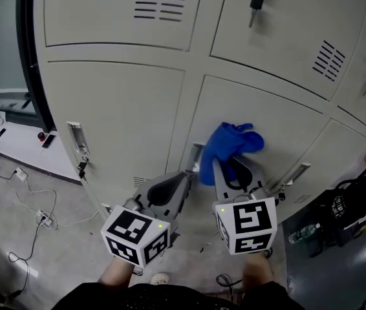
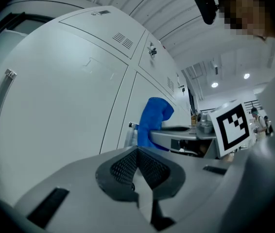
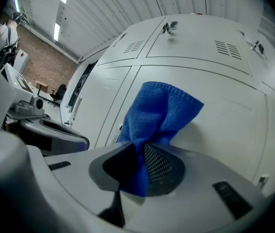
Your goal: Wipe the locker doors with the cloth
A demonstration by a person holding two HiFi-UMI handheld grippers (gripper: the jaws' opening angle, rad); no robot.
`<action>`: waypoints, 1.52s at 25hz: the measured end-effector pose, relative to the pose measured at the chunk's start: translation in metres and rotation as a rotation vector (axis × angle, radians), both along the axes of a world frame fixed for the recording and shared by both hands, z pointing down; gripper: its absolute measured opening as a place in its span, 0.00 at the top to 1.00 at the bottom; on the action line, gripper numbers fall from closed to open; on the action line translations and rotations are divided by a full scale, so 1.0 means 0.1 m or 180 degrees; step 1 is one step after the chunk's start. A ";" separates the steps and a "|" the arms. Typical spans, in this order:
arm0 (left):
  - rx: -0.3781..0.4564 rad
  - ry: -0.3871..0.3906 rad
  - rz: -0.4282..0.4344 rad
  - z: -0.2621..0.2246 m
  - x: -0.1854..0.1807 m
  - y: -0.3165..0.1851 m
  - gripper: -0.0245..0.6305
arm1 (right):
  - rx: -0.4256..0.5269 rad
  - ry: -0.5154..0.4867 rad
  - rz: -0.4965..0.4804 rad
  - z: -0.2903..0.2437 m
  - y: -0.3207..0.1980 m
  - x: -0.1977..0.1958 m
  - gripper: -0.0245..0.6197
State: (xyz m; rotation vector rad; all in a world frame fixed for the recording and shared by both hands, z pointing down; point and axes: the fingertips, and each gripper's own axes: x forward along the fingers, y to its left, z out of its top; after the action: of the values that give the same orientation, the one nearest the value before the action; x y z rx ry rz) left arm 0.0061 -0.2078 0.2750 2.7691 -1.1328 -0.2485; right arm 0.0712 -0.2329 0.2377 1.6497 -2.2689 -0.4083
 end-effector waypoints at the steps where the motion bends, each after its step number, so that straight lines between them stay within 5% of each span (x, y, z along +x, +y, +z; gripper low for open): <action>1: 0.0001 0.0000 0.0004 0.00 0.00 -0.01 0.95 | 0.0000 -0.0038 -0.0030 0.00 0.00 0.00 0.87; 38: -0.0076 0.0016 0.0705 0.07 0.97 0.04 0.95 | -0.0158 -0.0565 0.0670 -0.01 0.15 1.36 0.87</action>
State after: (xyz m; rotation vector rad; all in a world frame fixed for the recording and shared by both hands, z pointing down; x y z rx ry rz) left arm 0.1034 -0.2039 0.2825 2.8390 -0.8122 -0.2143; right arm 0.2071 -0.2175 0.2366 1.9429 -2.1742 -0.1602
